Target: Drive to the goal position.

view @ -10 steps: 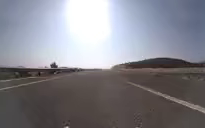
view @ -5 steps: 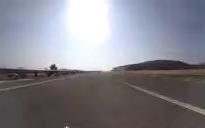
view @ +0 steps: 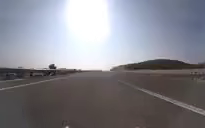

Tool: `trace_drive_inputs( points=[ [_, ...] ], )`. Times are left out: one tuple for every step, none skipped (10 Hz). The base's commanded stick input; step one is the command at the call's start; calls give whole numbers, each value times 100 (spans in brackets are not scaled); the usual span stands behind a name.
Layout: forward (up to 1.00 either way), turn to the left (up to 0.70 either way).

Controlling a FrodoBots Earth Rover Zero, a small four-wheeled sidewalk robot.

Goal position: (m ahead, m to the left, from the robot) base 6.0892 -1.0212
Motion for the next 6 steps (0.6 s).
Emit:
trace_drive_inputs(
  points=[
    [100, 31],
    [100, 2],
    [100, 0],
    [100, 0],
    [100, 0],
    [100, 0]
  ],
)
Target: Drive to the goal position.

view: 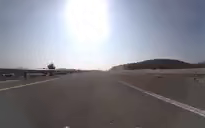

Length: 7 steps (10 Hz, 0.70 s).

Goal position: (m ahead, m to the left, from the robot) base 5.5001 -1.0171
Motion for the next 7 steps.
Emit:
trace_drive_inputs(
  points=[
    [100, 0],
    [100, 0],
    [100, 0],
    [100, 0],
    [100, 0],
    [100, 0],
    [100, 0]
  ],
)
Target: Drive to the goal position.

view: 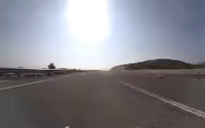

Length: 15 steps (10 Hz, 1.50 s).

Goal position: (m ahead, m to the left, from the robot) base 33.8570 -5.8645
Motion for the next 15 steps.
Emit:
trace_drive_inputs(
  points=[
    [100, 0],
    [100, 0],
    [100, 0],
    [100, 0],
    [100, 0],
    [100, 0],
    [100, 0],
    [100, 0],
    [100, 0],
    [100, 0],
    [100, 0],
    [100, 0],
    [100, 0],
    [100, 0],
    [100, 0]
  ],
)
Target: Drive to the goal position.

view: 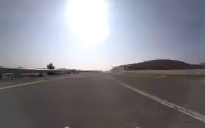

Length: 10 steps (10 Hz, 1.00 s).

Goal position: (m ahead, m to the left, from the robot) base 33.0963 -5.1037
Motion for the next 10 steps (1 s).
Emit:
trace_drive_inputs(
  points=[
    [100, 0],
    [100, 0],
    [100, 0],
    [100, 0],
    [100, 0],
    [100, 0],
    [100, 5],
    [100, 17],
    [100, 15],
    [100, 5]
  ],
)
